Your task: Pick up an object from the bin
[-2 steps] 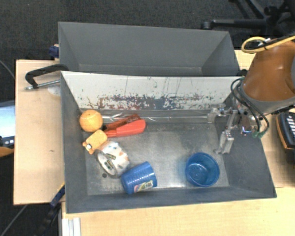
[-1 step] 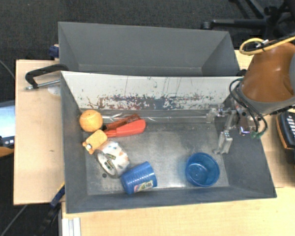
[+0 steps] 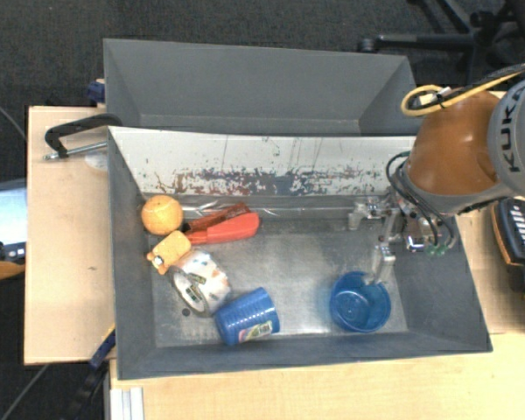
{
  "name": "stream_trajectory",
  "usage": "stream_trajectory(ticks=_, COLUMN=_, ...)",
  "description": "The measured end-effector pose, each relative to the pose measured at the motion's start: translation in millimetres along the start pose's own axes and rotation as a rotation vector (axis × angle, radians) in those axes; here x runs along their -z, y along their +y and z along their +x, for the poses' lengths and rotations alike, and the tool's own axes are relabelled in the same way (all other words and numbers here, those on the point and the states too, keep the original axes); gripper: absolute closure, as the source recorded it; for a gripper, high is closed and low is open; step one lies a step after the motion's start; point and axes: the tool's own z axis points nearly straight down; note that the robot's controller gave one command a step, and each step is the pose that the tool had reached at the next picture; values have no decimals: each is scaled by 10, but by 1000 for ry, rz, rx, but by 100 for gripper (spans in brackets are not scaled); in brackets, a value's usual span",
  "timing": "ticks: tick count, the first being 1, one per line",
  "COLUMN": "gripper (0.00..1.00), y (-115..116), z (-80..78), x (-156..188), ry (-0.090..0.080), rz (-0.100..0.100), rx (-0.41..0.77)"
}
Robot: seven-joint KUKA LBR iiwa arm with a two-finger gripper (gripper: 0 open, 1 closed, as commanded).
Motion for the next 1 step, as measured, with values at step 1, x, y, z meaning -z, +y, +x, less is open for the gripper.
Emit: stream_trajectory(ticks=1, gripper=0, y=180, z=-31, x=-211, ry=-13, rz=3, rx=-28)
